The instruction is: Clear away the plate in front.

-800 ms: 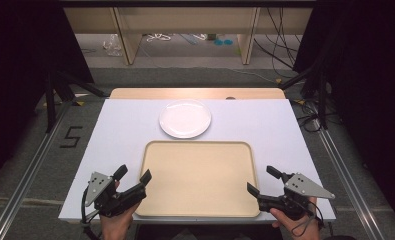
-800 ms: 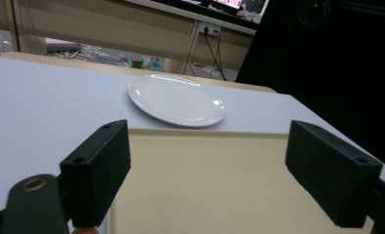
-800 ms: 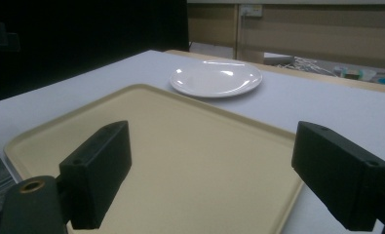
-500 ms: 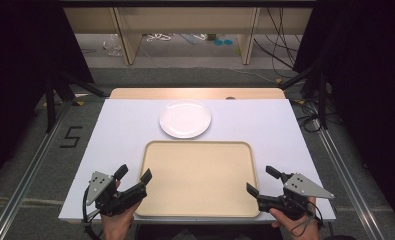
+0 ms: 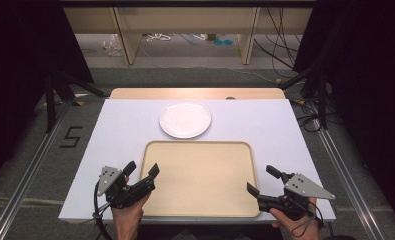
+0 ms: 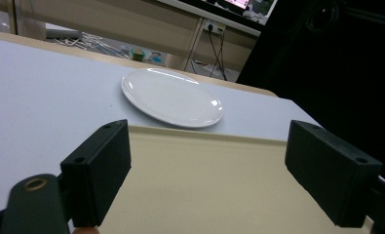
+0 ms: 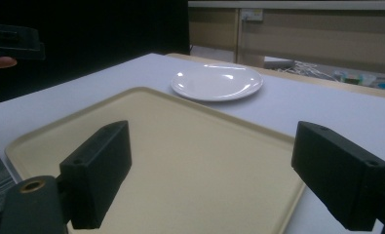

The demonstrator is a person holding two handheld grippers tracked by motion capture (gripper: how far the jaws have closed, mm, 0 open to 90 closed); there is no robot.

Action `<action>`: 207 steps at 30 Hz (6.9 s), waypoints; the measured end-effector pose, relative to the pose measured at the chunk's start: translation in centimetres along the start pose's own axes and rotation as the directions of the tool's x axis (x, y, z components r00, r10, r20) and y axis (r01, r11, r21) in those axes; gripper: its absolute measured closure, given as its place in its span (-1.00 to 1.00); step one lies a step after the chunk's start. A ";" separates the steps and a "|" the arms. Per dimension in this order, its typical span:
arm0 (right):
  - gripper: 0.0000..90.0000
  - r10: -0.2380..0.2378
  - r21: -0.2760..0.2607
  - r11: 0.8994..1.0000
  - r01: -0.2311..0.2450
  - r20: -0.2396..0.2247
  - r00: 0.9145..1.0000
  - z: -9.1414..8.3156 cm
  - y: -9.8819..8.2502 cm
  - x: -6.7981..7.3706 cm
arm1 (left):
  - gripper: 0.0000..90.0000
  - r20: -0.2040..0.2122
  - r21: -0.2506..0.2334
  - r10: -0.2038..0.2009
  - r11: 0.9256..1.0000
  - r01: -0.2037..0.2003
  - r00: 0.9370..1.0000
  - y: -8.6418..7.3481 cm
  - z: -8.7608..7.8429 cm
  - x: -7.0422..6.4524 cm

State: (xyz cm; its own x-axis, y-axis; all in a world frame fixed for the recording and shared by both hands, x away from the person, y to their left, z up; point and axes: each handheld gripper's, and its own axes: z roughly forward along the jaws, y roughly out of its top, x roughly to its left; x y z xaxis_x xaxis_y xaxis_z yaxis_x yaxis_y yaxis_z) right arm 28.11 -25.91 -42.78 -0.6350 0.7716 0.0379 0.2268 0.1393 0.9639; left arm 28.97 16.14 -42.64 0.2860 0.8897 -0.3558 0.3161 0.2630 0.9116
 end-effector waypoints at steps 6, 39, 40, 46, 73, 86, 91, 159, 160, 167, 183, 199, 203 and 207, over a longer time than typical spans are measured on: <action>-0.65 0.002 -0.028 1.000 -0.002 -0.001 1.000 0.0 0.0 -0.1 | -0.63 0.008 -0.005 -0.008 1.000 0.008 1.000 0.4 0.8 -0.3; -0.65 0.012 -0.013 1.000 -0.012 -0.040 0.999 -0.1 0.1 0.0 | -0.64 0.001 0.004 -0.037 0.999 0.037 0.999 4.2 10.3 -0.5; -0.65 0.015 -0.016 1.000 -0.016 -0.039 0.999 -0.1 0.0 0.0 | -0.64 -0.002 0.003 -0.037 0.999 0.037 0.999 4.3 10.5 -0.4; -0.65 0.020 -0.031 0.999 -0.022 -0.040 0.999 0.1 0.0 0.1 | -0.64 -0.003 0.011 -0.027 1.000 0.027 1.000 5.1 11.6 -0.6; -0.65 0.026 -0.019 0.999 -0.027 -0.043 0.999 0.0 -0.1 0.1 | -0.63 -0.096 0.054 -0.198 0.978 0.204 0.975 6.4 19.0 2.1; -0.65 0.024 -0.018 1.000 -0.025 -0.037 0.999 -0.1 0.0 0.1 | -0.64 -0.231 0.040 -0.332 0.936 0.350 0.914 4.6 21.9 4.4; -0.65 0.027 -0.015 1.000 -0.028 -0.042 0.999 -0.1 0.0 0.1 | -0.65 -0.231 0.022 -0.335 0.937 0.349 0.914 3.7 22.6 4.8; -0.63 0.029 -0.030 0.999 -0.032 -0.085 0.996 -0.1 0.1 0.3 | -0.27 -0.229 -0.065 -0.716 0.687 0.724 0.659 -0.7 26.1 6.8; -0.63 0.028 -0.017 0.999 -0.029 -0.080 0.996 -0.2 0.1 0.3 | -0.22 -0.242 -0.067 -0.715 0.687 0.724 0.656 -0.8 26.0 6.8; -0.63 0.020 -0.025 0.999 -0.022 -0.083 0.996 -0.2 0.1 0.2 | 0.14 -0.306 -0.064 -0.685 0.707 0.704 0.661 -1.0 25.9 6.6; -0.62 0.025 -0.060 0.998 -0.029 -0.067 0.997 -0.4 0.3 -0.3 | 0.79 -0.343 -0.114 -0.755 0.624 0.773 0.559 -1.3 25.5 7.2; -0.62 0.028 -0.044 0.999 -0.031 -0.061 0.998 -0.7 0.4 -0.4 | 0.90 -0.177 -0.155 -0.835 0.546 0.823 0.520 -1.3 25.0 7.5; -0.62 0.030 -0.044 0.998 -0.033 -0.058 0.998 -0.7 0.4 -0.4 | 0.90 -0.167 -0.158 -0.852 0.520 0.839 0.497 -1.7 24.8 7.8; -0.61 0.035 -0.038 0.999 -0.038 -0.063 0.997 -0.8 0.4 -0.4 | 0.90 -0.150 -0.150 -0.860 0.507 0.849 0.488 -1.7 24.6 7.9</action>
State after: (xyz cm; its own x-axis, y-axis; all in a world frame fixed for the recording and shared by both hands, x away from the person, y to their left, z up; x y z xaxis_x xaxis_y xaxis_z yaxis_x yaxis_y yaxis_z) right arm 27.92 -26.67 -42.20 -0.6717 0.7355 0.0881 0.2222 0.0865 0.9712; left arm 52.97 13.52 -52.05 -0.2685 0.2638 -0.9265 0.2671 0.9445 0.1915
